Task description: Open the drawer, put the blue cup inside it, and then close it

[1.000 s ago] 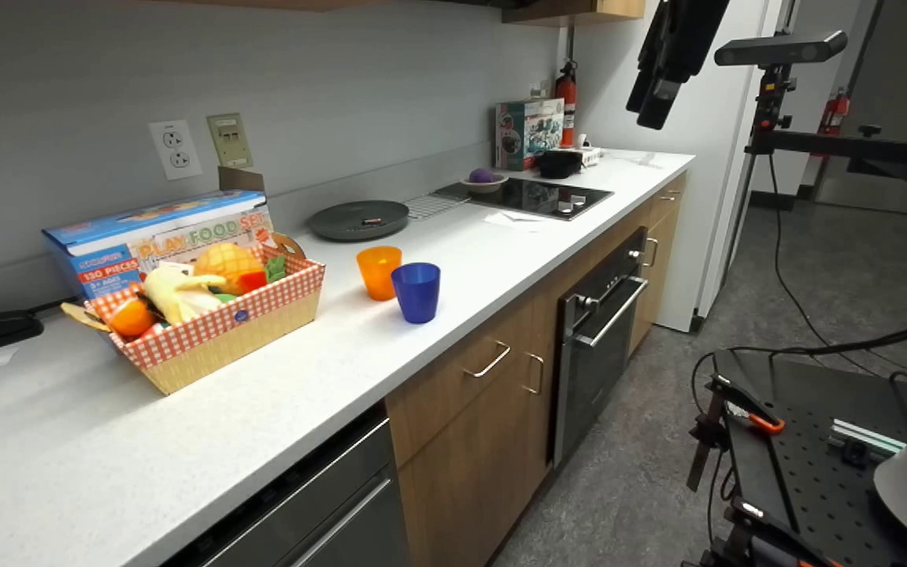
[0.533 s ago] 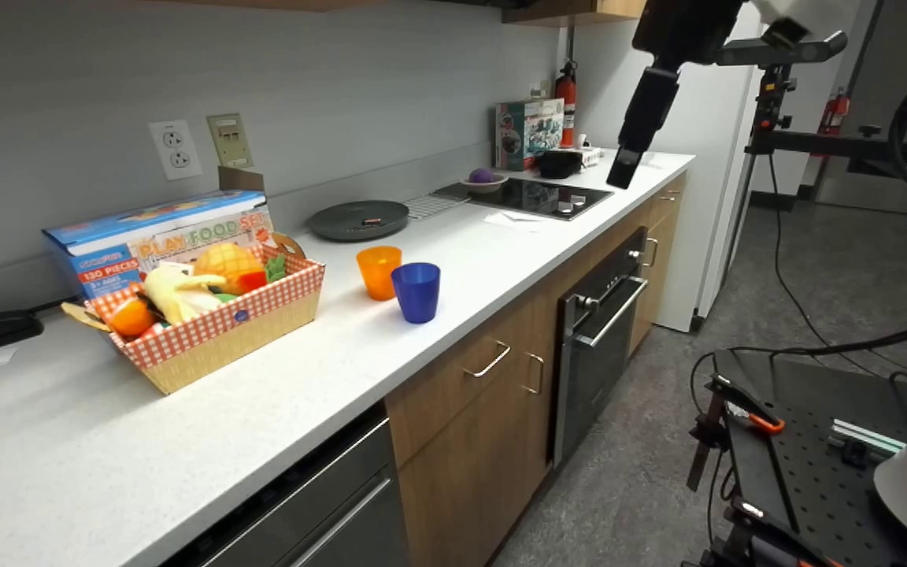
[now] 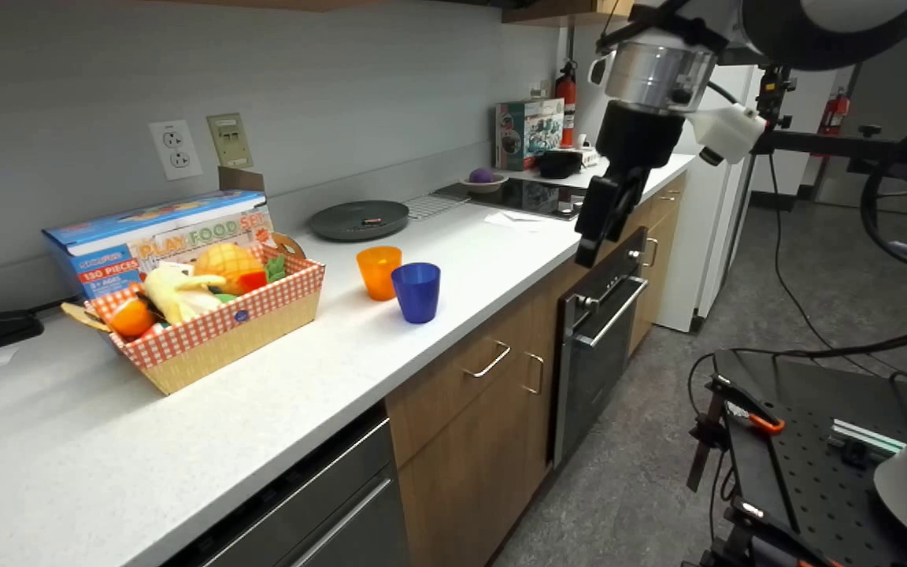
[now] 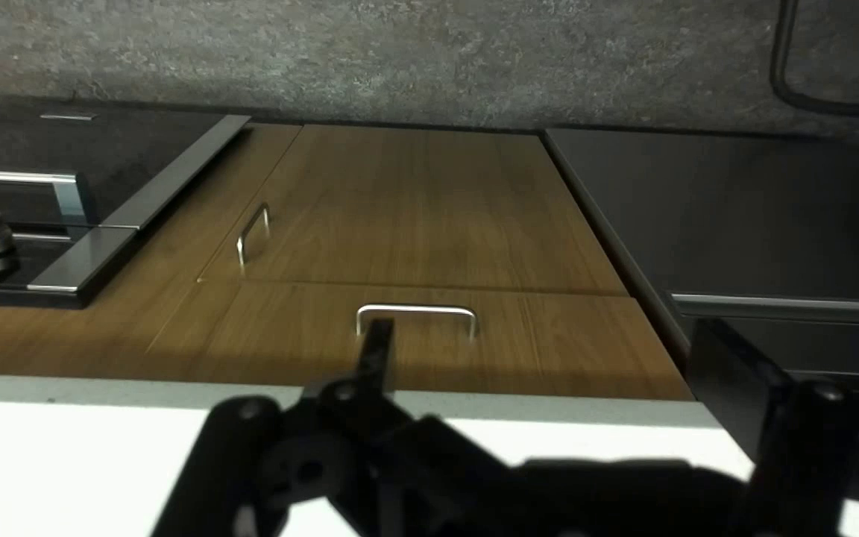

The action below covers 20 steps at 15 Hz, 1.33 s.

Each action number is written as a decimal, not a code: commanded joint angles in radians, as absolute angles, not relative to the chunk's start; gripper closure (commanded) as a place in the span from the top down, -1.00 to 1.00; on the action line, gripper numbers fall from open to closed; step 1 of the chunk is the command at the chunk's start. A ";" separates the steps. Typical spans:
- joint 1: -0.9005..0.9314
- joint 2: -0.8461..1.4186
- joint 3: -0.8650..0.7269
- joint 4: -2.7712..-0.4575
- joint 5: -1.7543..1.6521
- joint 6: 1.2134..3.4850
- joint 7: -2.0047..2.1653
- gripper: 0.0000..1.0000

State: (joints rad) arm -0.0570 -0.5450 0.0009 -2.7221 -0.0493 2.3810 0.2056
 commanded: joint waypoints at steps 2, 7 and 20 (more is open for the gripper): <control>-0.093 -0.398 0.006 -2.708 -0.043 2.493 0.236 1.00; -0.098 -0.382 0.008 -2.718 -0.046 2.493 0.251 1.00; -0.151 -0.275 0.016 -2.740 -0.034 2.653 0.431 1.00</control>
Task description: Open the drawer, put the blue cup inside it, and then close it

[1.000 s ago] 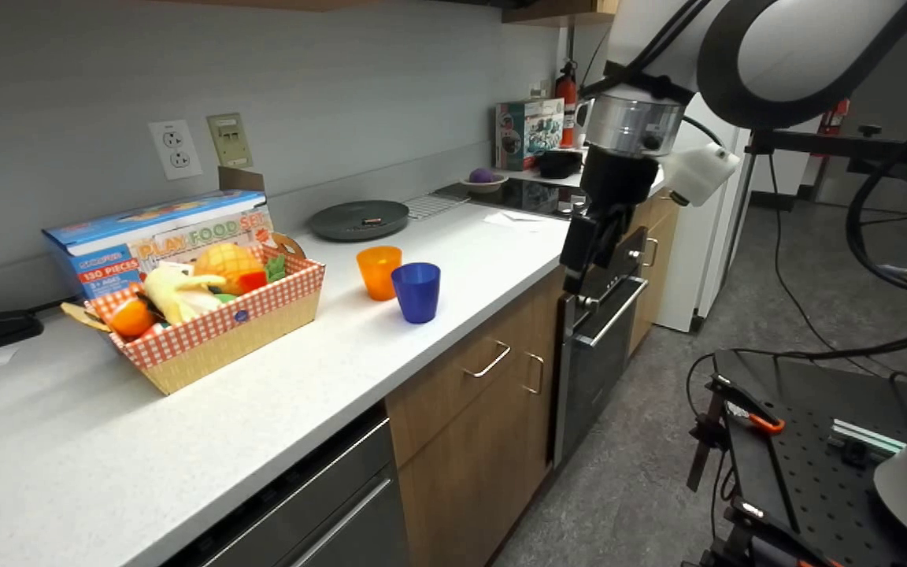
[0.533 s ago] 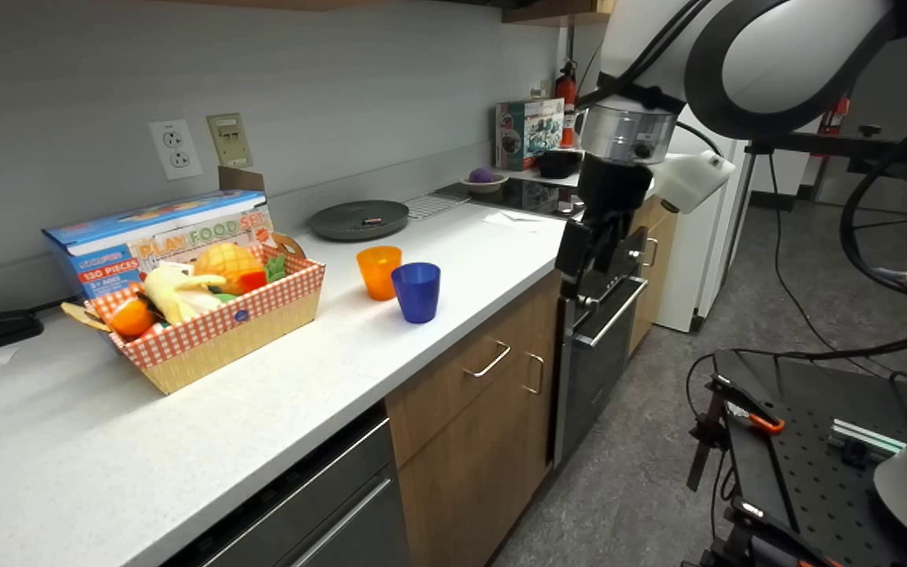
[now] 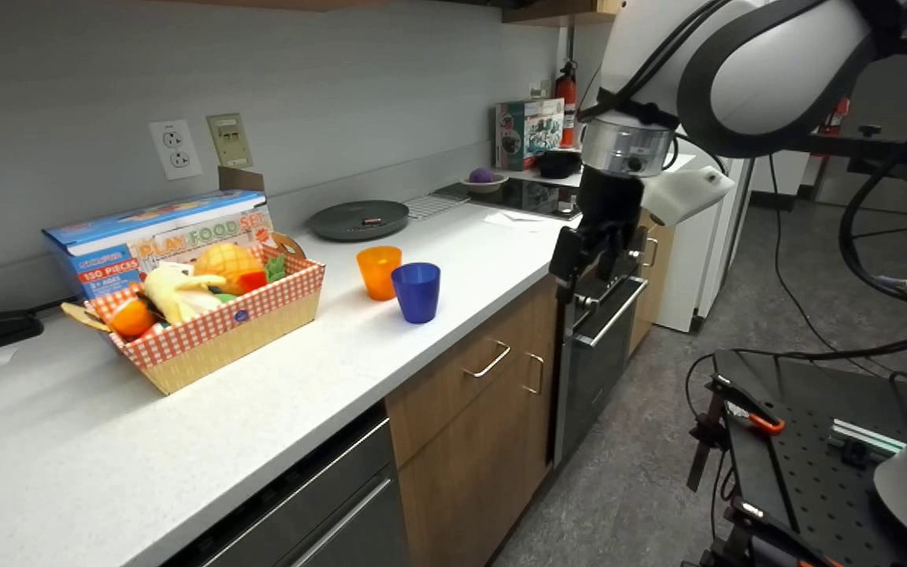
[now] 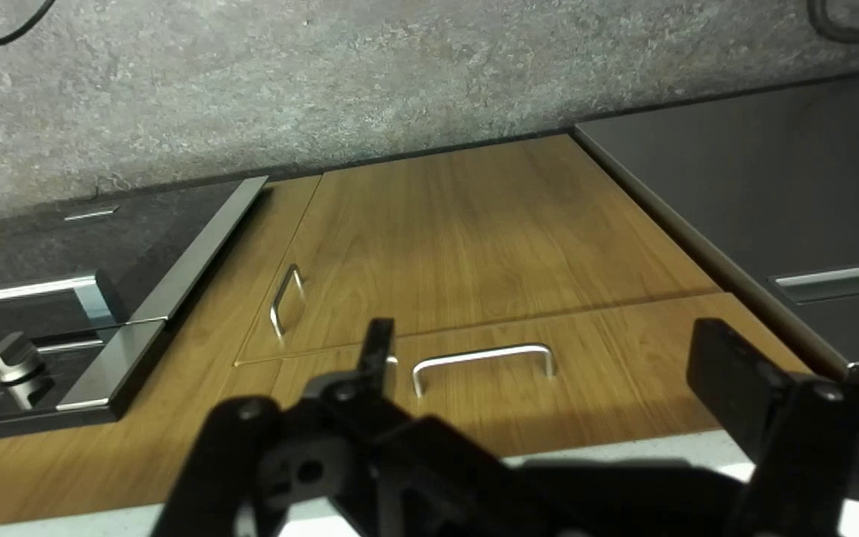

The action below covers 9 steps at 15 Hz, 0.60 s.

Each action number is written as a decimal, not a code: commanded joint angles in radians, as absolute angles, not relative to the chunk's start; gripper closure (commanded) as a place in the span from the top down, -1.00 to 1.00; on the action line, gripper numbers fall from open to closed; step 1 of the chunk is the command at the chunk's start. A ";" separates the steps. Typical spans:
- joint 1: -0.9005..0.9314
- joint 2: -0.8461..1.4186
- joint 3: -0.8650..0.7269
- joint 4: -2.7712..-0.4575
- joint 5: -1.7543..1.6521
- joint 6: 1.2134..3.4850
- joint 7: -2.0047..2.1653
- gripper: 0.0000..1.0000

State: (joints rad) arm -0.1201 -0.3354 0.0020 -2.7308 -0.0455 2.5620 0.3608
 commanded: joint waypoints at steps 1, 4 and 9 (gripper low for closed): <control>-0.161 -0.252 0.019 -2.743 -0.042 2.684 0.461 1.00; -0.187 -0.173 0.022 -2.747 -0.059 2.778 0.539 1.00; -0.169 -0.186 0.007 -2.752 -0.046 2.750 0.515 1.00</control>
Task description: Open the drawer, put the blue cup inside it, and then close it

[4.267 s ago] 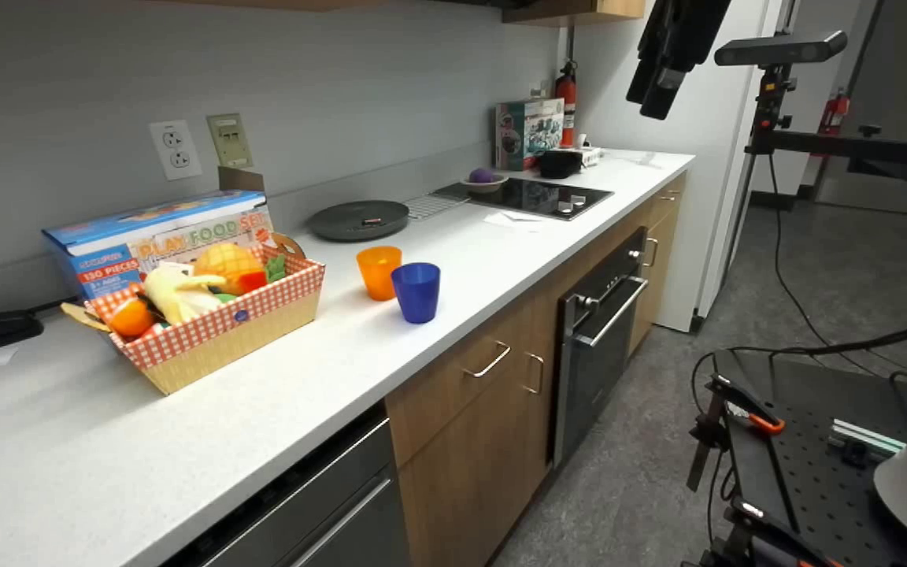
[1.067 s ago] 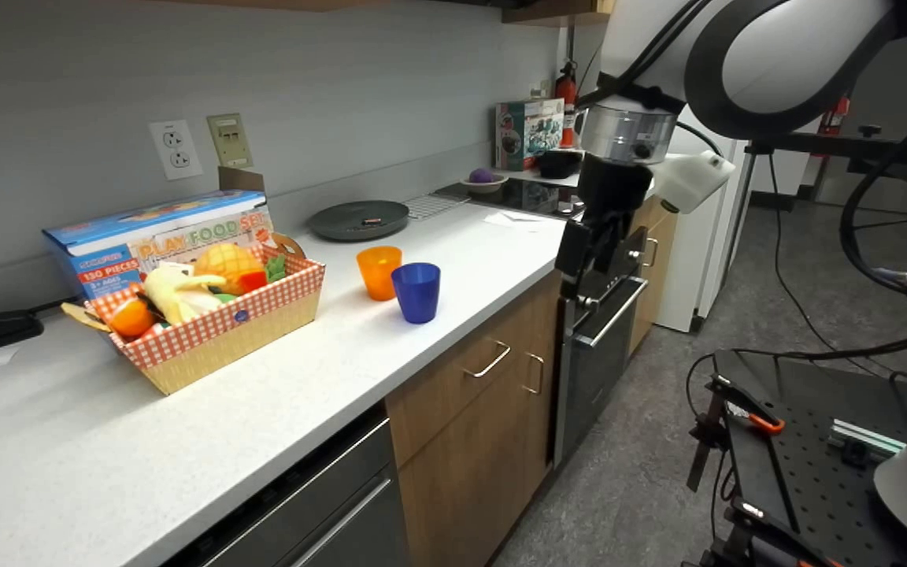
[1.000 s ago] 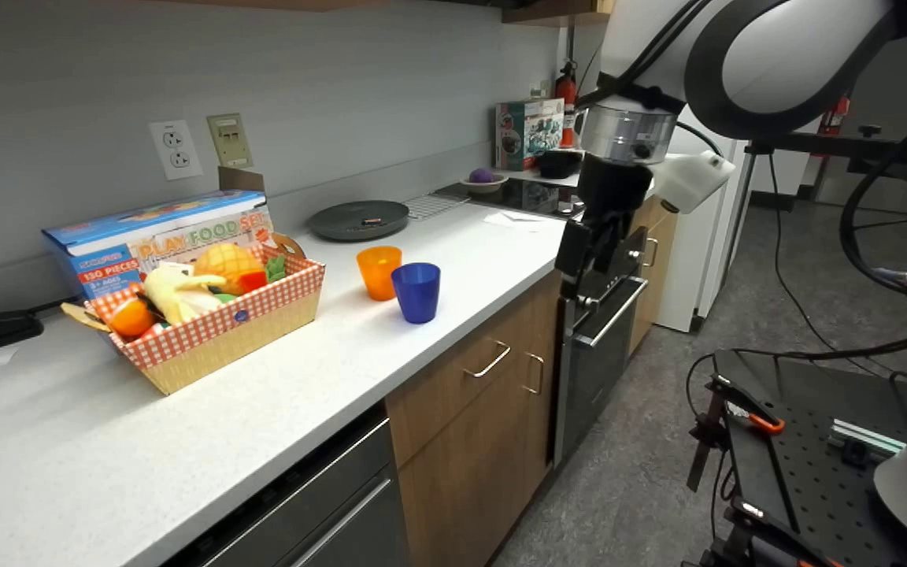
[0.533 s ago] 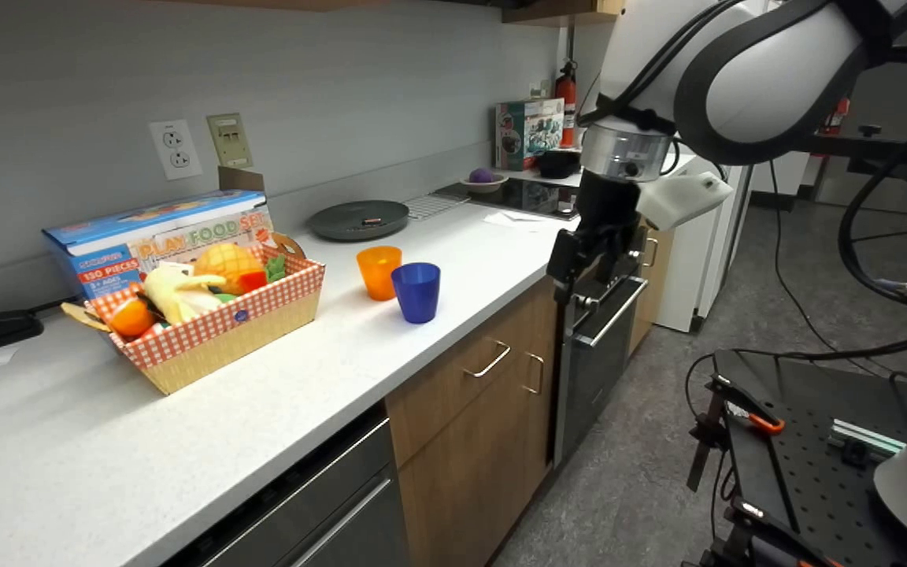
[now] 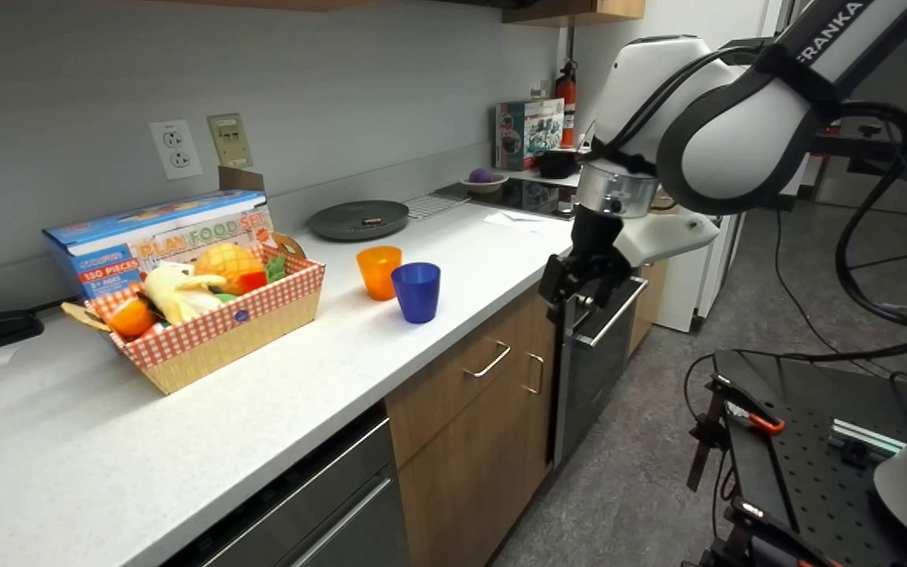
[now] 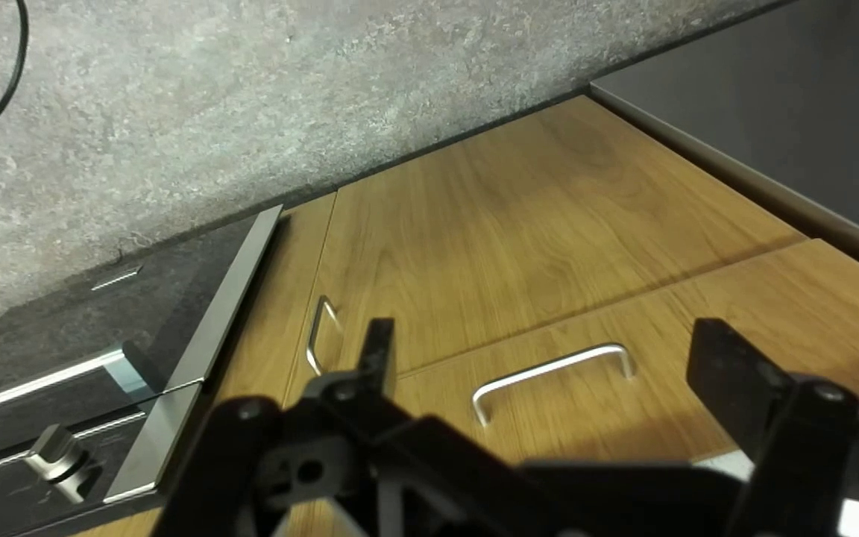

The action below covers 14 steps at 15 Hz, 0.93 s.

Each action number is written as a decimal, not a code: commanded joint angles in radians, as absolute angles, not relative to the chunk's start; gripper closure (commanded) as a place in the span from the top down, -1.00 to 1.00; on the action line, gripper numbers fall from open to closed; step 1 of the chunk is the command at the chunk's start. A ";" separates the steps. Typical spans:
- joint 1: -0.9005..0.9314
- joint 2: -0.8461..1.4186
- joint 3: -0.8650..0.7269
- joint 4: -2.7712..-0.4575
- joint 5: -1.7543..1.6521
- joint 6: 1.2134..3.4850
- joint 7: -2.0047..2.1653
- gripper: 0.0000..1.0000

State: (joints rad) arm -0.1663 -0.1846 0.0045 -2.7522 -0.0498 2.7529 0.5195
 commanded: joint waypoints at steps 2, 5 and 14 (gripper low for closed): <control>-0.169 -0.189 0.007 -2.751 -0.046 2.750 0.514 1.00; -0.169 -0.189 0.008 -2.751 -0.046 2.750 0.514 1.00; -0.235 -0.012 -0.012 -2.752 -0.152 2.905 0.749 1.00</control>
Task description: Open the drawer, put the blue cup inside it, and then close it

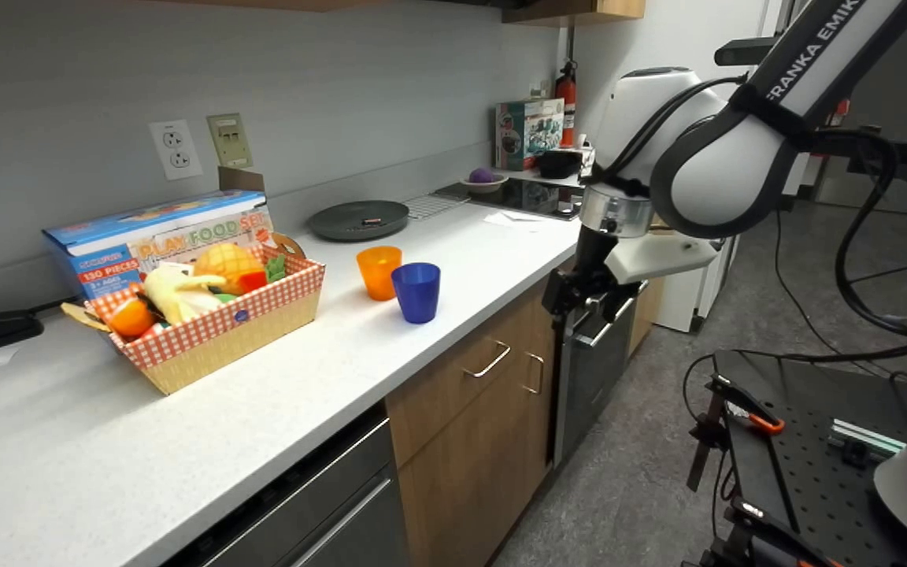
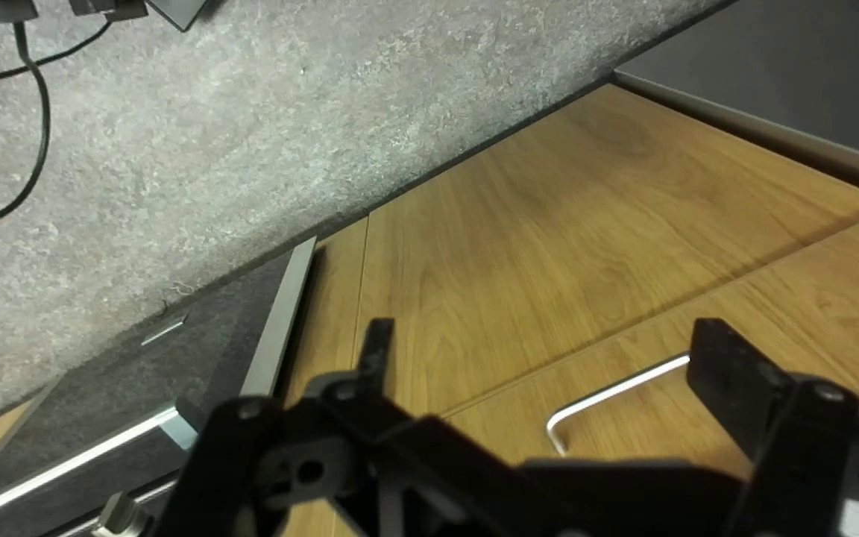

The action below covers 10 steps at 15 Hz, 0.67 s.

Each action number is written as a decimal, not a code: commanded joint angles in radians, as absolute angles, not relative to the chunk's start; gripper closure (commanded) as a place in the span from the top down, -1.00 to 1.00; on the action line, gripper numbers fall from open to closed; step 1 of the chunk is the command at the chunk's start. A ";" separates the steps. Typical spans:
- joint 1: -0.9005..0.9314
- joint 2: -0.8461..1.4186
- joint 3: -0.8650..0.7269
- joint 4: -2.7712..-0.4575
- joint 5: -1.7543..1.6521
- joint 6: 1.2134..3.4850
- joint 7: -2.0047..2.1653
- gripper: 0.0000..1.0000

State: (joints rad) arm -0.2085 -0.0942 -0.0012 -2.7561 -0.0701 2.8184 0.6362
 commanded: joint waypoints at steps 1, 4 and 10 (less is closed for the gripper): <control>-0.233 0.017 -0.026 -2.749 -0.176 2.940 0.785 1.00; -0.202 0.107 -0.102 -2.732 -0.261 3.039 0.903 1.00; -0.155 0.275 -0.229 -2.626 -0.330 3.213 1.051 1.00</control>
